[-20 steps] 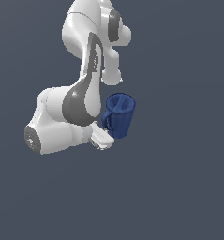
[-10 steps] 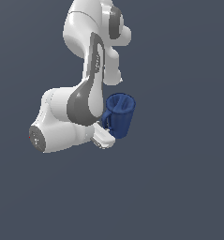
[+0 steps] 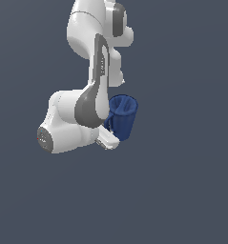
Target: Pick up the object and move it to a goal position.
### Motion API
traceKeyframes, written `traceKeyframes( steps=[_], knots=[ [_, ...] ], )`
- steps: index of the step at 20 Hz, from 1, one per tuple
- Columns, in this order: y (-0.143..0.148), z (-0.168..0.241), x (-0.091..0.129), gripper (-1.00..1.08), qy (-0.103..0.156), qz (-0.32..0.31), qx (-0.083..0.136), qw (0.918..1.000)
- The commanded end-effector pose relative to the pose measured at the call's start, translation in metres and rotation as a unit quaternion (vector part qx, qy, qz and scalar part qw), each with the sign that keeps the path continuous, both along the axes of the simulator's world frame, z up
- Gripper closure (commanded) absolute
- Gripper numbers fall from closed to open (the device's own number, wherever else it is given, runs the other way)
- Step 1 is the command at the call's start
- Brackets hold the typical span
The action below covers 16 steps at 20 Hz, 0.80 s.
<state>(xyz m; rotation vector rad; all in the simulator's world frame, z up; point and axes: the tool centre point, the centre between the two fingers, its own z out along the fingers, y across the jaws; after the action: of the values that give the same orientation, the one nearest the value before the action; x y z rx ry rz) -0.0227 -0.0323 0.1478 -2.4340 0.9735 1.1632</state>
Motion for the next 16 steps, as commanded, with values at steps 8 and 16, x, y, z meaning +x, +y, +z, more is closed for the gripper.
traceKeyframes(
  steps=[8, 16],
  knots=[
    [0.0003, -0.0005, -0.0005, 1.08, 0.000, 0.000, 0.000, 1.0000],
    [-0.0020, 0.0018, 0.0029, 1.08, -0.013, 0.002, 0.001, 0.9999]
  ],
)
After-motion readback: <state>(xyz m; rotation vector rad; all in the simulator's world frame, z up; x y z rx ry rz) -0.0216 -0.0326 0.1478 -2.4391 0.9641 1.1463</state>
